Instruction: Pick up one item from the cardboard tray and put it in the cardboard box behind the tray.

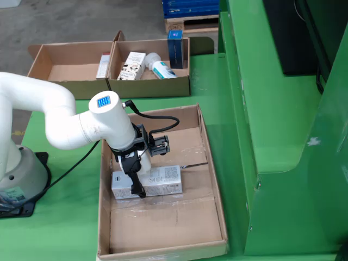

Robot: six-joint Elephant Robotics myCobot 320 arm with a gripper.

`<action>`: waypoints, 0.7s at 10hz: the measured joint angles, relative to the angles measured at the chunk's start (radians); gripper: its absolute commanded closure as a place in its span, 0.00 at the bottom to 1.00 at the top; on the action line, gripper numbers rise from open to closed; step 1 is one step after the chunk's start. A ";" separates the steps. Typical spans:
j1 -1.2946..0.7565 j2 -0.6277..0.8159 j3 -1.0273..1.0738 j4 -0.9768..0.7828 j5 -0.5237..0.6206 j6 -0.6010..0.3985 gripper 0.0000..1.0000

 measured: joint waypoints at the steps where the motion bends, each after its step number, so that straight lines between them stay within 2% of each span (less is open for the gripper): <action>1: 0.000 0.000 0.000 0.000 0.000 0.000 1.00; 3: 0.000 0.002 -0.005 -0.002 0.000 0.000 1.00; 7: 0.026 0.166 -0.031 -0.092 -0.012 -0.011 1.00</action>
